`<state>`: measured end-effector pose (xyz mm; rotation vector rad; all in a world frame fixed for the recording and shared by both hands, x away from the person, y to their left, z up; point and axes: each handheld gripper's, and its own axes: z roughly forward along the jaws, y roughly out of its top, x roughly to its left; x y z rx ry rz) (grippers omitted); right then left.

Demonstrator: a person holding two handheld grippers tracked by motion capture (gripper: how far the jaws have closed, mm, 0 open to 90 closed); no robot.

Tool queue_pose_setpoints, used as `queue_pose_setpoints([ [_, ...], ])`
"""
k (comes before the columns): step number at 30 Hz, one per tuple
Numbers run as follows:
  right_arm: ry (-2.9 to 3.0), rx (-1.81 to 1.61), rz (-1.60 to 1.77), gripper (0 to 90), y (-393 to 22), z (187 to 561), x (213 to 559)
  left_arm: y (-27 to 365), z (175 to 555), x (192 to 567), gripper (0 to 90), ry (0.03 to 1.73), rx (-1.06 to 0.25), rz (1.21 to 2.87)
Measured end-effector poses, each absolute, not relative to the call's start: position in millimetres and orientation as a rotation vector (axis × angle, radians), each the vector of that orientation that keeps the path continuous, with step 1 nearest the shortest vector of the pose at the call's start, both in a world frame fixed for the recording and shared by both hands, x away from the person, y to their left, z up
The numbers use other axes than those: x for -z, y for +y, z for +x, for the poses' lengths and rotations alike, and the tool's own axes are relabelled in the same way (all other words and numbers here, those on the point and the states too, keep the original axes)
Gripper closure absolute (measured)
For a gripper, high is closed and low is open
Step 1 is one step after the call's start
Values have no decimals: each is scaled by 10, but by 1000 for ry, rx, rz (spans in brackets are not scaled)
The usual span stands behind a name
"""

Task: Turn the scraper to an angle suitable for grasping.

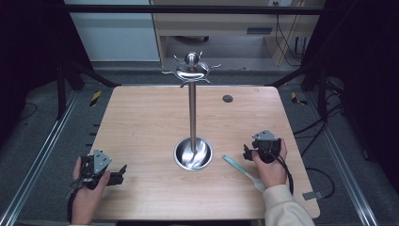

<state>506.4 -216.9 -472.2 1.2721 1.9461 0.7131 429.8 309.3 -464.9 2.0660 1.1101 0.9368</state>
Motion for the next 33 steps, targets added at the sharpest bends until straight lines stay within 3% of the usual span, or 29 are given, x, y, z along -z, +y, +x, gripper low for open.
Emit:
queue_pose_setpoints([
  [11, 1957, -708, 1297, 125, -2160, 5076, 4726, 3088, 4301, 4650, 19, 1107, -937, 2070],
  [21, 1980, -695, 1280, 213, -2036, 5078, 4712, 3088, 4300, 4648, 19, 1106, -937, 2069],
  [33, 2152, -733, 1230, 695, -1938, 5031, 4730, 3084, 4302, 4650, 19, 1104, -936, 2072],
])
